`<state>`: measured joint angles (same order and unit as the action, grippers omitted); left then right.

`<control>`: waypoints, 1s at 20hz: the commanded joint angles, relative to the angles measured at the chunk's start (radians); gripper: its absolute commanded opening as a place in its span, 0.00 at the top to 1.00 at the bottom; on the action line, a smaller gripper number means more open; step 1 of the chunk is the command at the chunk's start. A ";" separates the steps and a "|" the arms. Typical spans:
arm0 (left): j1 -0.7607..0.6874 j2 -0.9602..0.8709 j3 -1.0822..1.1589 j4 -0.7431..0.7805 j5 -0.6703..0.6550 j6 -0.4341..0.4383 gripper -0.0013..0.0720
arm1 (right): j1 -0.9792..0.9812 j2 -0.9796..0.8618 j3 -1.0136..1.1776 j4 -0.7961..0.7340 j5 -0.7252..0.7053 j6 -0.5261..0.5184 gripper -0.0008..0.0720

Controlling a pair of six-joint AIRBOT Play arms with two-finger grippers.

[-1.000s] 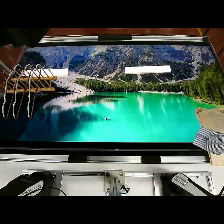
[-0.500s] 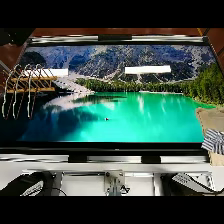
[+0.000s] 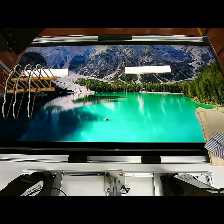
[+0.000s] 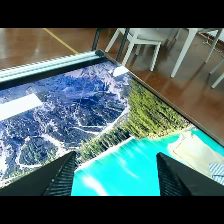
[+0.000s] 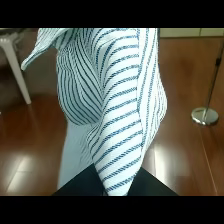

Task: Fold the shirts.

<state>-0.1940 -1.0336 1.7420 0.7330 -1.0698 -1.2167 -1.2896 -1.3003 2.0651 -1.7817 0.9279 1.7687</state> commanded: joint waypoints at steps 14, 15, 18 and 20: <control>0.000 -0.013 0.000 0.122 -0.032 -0.011 0.16 | -0.035 0.182 0.000 0.180 0.428 -0.109 0.18; 0.000 -0.018 0.000 0.140 -0.032 -0.011 0.16 | -0.035 0.203 0.000 0.195 0.504 -0.140 0.17; 0.000 -0.036 0.000 0.179 -0.043 0.005 0.16 | -0.035 0.239 0.000 0.210 0.715 -0.211 0.06; 0.000 -0.058 0.000 0.230 -0.085 0.003 0.16 | -0.035 0.245 -0.001 0.233 0.851 -0.211 0.06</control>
<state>-0.1940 -1.0698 1.7424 0.8940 -1.1156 -1.2232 -1.3243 -1.0786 2.0651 -1.5852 1.5536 1.5940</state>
